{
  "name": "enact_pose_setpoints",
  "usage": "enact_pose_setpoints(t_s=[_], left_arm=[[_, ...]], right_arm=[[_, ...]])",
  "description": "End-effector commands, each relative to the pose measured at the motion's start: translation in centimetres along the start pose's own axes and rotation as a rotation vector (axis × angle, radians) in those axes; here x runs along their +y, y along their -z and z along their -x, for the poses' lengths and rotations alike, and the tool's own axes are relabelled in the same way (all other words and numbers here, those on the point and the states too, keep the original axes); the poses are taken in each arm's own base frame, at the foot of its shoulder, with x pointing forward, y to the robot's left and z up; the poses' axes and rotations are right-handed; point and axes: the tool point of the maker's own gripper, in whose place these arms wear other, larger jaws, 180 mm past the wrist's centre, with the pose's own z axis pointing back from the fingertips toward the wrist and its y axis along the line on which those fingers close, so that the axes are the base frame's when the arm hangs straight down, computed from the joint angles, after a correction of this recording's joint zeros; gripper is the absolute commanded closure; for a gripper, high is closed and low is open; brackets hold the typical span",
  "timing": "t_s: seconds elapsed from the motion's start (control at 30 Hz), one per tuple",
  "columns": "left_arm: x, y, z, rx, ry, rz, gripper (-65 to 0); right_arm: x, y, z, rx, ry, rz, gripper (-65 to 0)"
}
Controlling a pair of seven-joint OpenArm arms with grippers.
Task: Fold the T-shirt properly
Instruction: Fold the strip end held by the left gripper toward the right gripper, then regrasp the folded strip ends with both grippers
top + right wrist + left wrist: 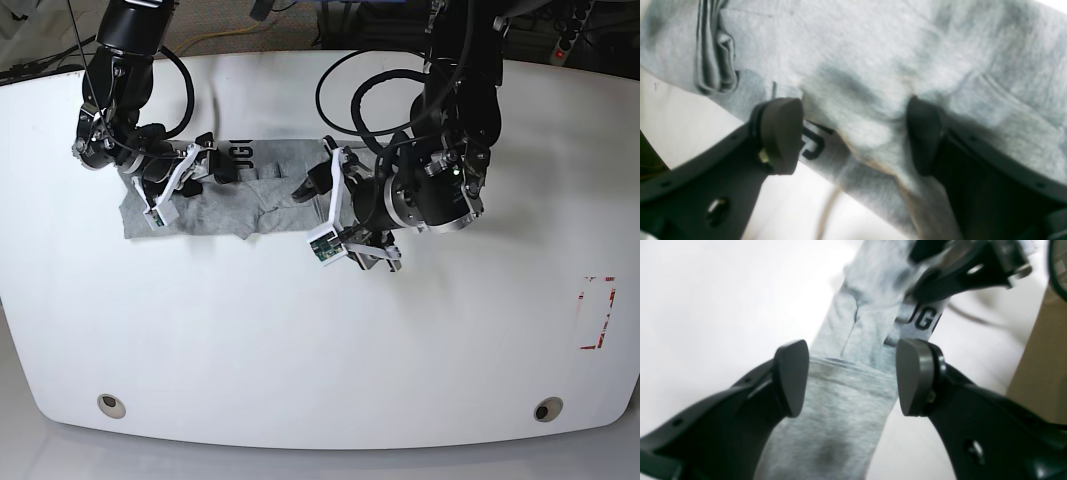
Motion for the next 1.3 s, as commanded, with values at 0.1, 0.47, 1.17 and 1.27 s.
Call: enact_pose_setpoints(t_s=[0.1, 0.47, 1.17, 1.27], left_arm=[[4.5, -2.2, 2.6, 0.08, -0.007, -0.16, -38.5], [7.7, -5.1, 10.9, 0.241, 0.001, -0.352, -32.5], [9.4, -6.6, 16.7, 0.19, -0.307, -0.43, -3.3], [8.8, -5.7, 17.1, 0.191, -0.335, -0.404, -3.3]], right_arm=[[0.1, -0.2, -1.0, -0.021, -0.015, 0.002, -47.2], [1.2, -3.1, -5.4, -0.162, -0.074, 0.029, -47.4], [-14.4, -8.6, -2.0, -0.279, 0.435, 0.164, -48.0], [-12.7, -6.3, -1.5, -0.255, 0.443, 0.114, -48.0]])
